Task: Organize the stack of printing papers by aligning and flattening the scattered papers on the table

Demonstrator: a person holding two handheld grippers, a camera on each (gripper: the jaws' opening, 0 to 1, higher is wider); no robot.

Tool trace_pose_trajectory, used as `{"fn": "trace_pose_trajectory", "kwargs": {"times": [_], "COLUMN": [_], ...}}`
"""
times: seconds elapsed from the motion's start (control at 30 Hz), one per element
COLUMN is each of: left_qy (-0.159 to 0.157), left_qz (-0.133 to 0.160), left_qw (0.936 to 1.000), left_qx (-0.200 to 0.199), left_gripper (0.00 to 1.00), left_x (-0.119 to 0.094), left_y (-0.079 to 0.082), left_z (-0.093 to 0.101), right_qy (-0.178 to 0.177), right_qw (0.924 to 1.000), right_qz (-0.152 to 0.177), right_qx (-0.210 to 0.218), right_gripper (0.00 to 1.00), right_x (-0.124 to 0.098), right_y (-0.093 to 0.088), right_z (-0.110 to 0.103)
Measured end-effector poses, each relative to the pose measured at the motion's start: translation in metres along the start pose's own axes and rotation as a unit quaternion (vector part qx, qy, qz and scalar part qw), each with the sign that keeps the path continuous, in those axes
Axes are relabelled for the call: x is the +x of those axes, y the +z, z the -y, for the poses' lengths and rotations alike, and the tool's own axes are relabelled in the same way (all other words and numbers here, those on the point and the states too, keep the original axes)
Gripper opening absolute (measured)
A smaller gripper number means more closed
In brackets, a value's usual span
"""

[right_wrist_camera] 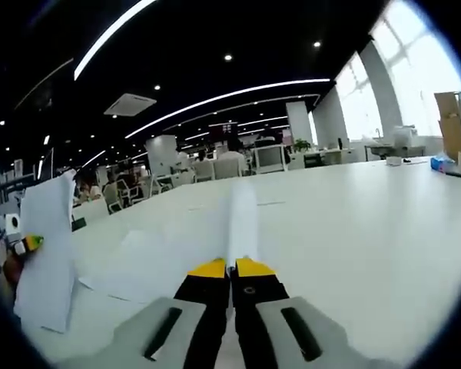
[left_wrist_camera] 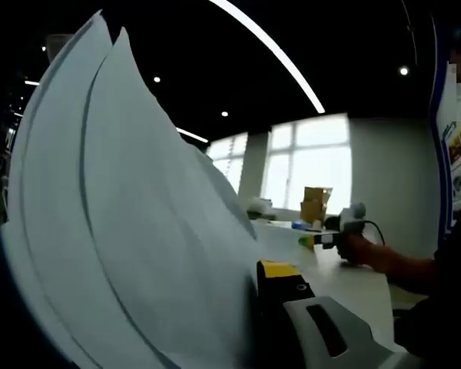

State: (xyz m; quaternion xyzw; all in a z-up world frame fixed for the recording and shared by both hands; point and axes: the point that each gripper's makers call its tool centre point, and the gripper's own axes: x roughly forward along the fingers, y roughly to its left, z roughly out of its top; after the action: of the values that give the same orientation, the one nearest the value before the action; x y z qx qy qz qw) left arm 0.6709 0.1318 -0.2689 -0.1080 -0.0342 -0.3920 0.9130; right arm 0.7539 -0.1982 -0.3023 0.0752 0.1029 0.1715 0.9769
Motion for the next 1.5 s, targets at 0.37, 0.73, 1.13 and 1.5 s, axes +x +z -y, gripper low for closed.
{"fn": "trace_pose_trajectory", "kwargs": {"times": [0.37, 0.73, 1.13, 1.5], "left_qy": [0.011, 0.023, 0.029, 0.045], "left_qz": [0.005, 0.019, 0.023, 0.035], "left_qw": [0.9999, 0.9996, 0.9993, 0.9983], "left_qx": [0.000, -0.002, -0.006, -0.014], "left_gripper": [0.12, 0.06, 0.06, 0.06], "left_x": [-0.001, -0.004, -0.004, -0.007], "left_y": [0.002, 0.007, 0.009, 0.013], "left_z": [-0.004, -0.010, -0.012, -0.020], "right_qy": [0.003, 0.008, 0.010, 0.012], "right_qw": [1.0000, 0.9999, 0.9996, 0.9995], "right_qz": [0.007, 0.011, 0.022, 0.027], "right_qx": [0.003, 0.008, 0.011, 0.013], "right_gripper": [0.00, 0.00, 0.00, 0.00], "right_x": [-0.001, -0.001, -0.002, -0.003], "right_y": [0.003, 0.005, 0.009, 0.011], "right_z": [-0.001, -0.002, -0.002, -0.003]}}
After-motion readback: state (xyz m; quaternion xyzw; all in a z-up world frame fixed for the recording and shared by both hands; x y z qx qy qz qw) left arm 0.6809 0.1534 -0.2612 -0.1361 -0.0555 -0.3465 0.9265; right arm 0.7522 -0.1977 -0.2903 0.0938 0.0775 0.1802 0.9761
